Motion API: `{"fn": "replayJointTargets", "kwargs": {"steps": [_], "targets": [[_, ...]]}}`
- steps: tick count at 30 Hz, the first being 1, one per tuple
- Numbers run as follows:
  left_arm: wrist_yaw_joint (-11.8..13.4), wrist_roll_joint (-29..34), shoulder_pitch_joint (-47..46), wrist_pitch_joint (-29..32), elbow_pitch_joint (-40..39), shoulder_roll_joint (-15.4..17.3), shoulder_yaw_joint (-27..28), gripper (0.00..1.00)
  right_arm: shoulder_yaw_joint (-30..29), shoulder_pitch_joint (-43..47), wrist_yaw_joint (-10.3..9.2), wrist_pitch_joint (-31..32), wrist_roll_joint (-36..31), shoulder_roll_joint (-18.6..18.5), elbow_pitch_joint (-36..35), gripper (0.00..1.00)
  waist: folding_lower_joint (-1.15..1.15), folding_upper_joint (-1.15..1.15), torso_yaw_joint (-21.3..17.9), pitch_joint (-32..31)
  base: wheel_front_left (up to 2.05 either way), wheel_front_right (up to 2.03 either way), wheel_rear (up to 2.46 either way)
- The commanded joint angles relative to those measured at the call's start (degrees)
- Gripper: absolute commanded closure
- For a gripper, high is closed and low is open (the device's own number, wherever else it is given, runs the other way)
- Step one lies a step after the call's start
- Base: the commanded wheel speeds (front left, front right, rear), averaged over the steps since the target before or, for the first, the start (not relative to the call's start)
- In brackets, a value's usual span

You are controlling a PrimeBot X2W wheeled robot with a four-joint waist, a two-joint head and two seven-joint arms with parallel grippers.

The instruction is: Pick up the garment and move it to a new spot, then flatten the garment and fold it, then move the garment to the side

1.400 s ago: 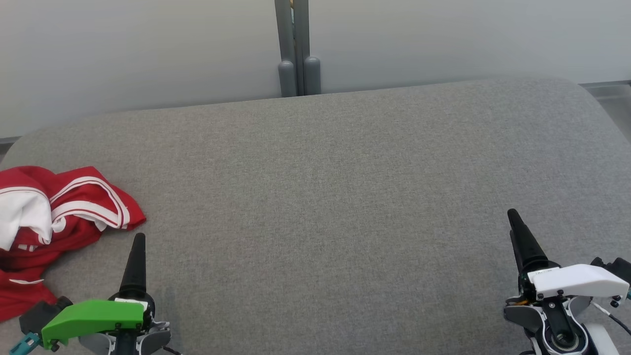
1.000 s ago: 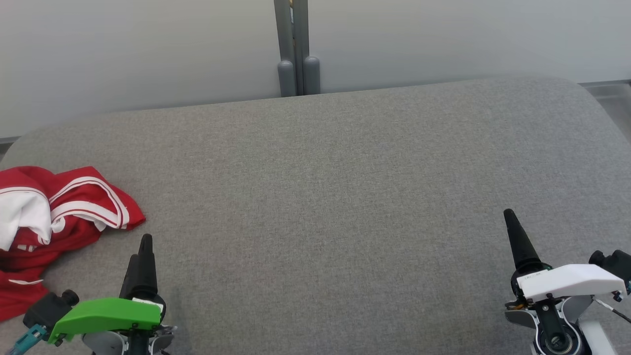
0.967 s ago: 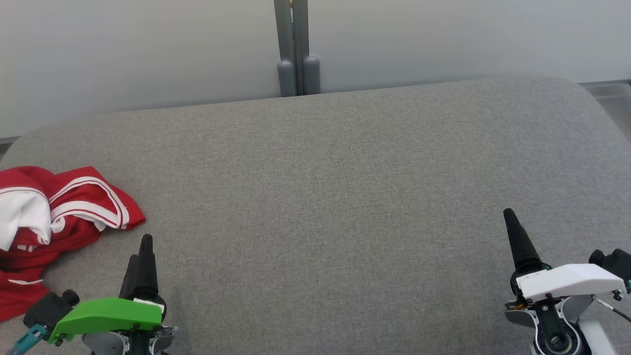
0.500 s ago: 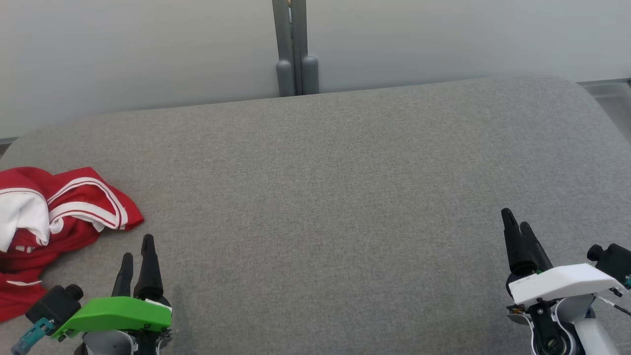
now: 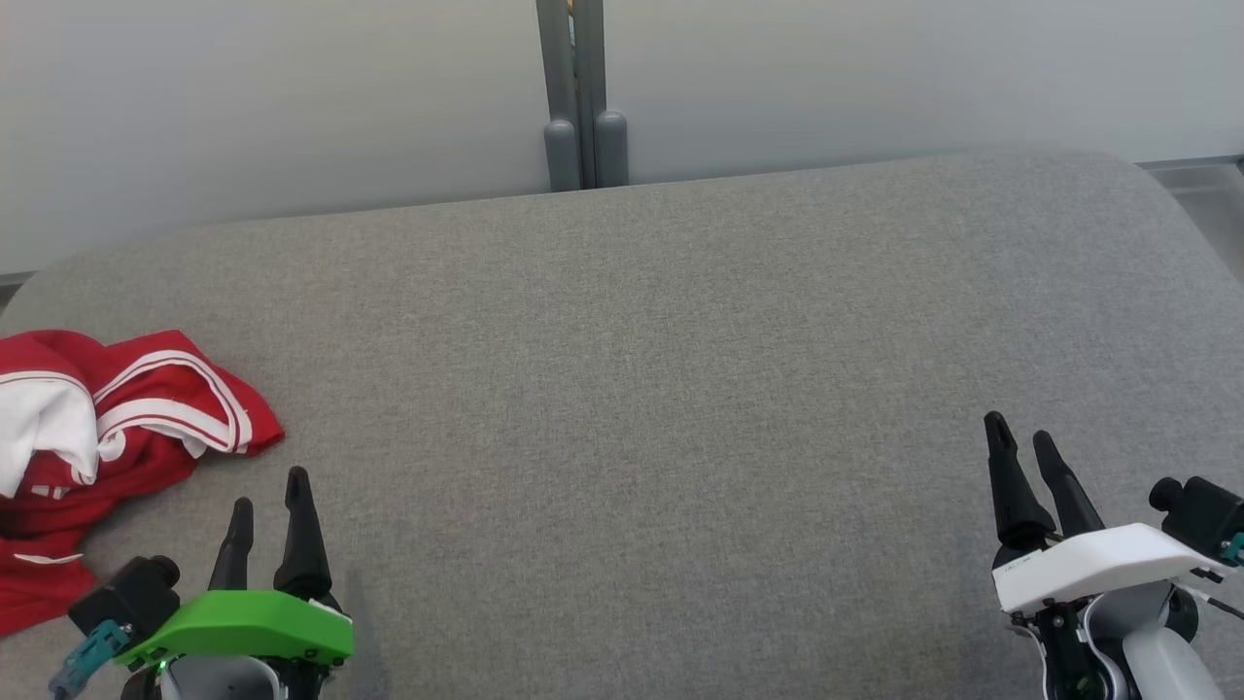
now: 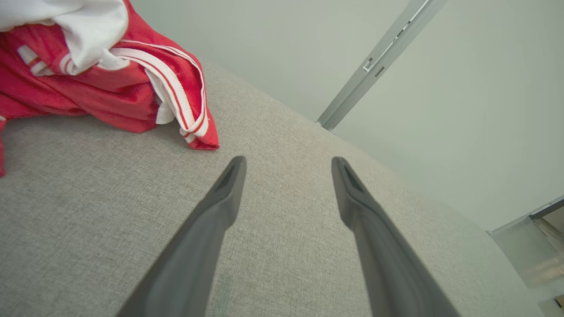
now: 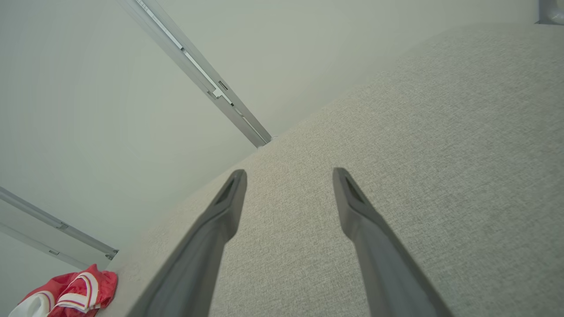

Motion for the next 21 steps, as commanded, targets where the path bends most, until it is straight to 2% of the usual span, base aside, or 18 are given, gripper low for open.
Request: {"fn": "replayJointTargets", "kwargs": {"steps": [1,13,21], "targets": [[0.46,2.58,0.45,-0.72,-0.39,0.66,-0.07,0.00,0.30,0.15,0.02,-0.85,-2.20,-0.54,-0.90,0.00,0.00,0.00,0.00,-0.05,0.00,0.00,0.00],[0.43,9.57,0.85,-2.47,-0.77,0.73,-0.40,0.00,1.20,0.61,0.02,-2.60,-7.79,-1.20,-1.50,0.00,0.00,0.00,0.03,0.15,0.00,0.00,0.00],[-0.72,13.62,1.31,-3.67,-0.41,0.45,-0.60,0.00,2.70,0.82,0.03,-3.69,-10.34,-1.57,-1.33,0.00,0.00,0.00,0.02,0.07,0.00,0.00,0.00]]}}
